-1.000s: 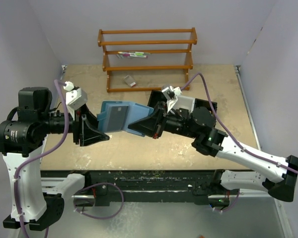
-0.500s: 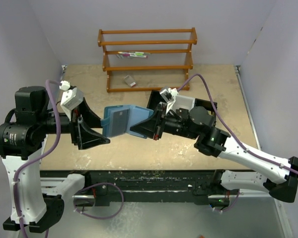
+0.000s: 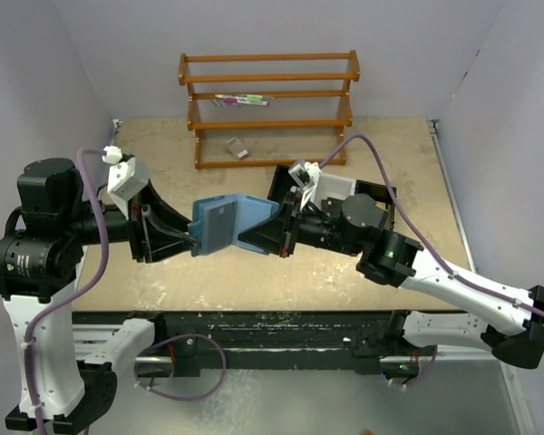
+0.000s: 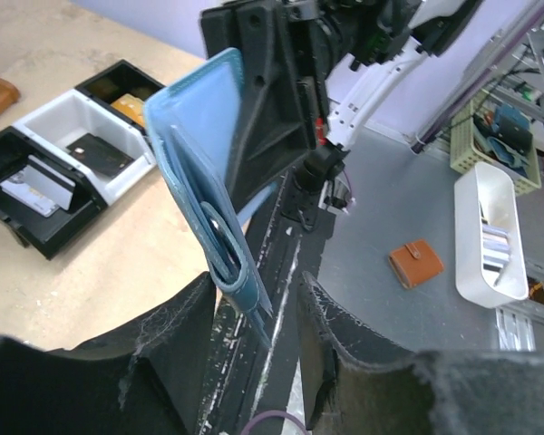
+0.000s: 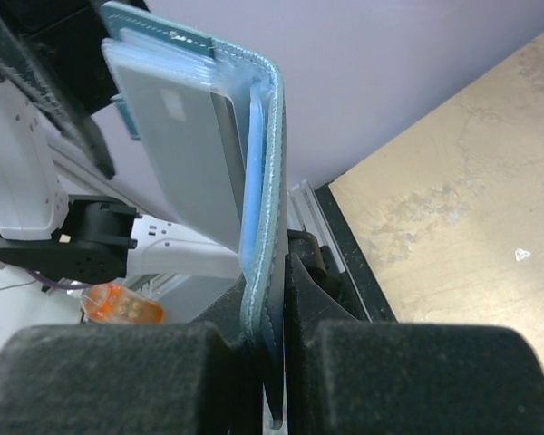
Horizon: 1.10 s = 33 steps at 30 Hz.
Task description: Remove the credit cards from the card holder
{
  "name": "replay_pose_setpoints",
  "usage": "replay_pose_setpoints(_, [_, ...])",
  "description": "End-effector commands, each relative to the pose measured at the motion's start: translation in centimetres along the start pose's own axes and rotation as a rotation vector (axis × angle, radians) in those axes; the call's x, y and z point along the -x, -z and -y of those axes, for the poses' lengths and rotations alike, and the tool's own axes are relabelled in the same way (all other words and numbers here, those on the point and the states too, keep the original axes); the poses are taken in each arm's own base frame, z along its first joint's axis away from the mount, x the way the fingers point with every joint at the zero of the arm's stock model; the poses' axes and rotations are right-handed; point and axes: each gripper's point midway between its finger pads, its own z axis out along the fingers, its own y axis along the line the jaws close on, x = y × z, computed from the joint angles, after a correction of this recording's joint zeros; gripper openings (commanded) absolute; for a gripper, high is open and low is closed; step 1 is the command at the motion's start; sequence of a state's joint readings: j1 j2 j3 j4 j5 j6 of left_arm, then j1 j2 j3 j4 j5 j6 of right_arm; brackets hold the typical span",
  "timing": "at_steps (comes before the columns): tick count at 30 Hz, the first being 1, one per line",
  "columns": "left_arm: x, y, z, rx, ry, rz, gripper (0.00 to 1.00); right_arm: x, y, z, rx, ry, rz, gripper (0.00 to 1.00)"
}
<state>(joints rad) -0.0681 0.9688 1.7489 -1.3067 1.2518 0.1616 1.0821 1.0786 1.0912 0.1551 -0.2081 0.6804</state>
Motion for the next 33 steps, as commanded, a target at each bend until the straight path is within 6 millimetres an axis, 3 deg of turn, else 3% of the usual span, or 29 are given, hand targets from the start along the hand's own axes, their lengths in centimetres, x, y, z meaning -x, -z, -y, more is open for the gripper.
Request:
replay_pose_setpoints(1, [0.8, -0.1, -2.2, 0.097, -0.017, 0.022, 0.45, 3.1, 1.2, -3.0, 0.079, 0.047, 0.093, 0.0])
replay_pose_setpoints(5, [0.5, 0.0, -2.9, 0.142, -0.019, 0.019, 0.45, 3.2, 1.1, -3.5, 0.098, 0.054, 0.09, 0.0])
replay_pose_setpoints(19, [0.1, -0.3, 0.9, -0.083, 0.009, 0.022, 0.28, 3.0, 1.7, -4.6, 0.157, 0.072, 0.096, 0.0])
replay_pose_setpoints(33, [0.2, -0.2, 1.5, -0.106, 0.013, 0.024, 0.18, 2.6, 2.3, -6.1, 0.254, 0.085, 0.091, 0.0])
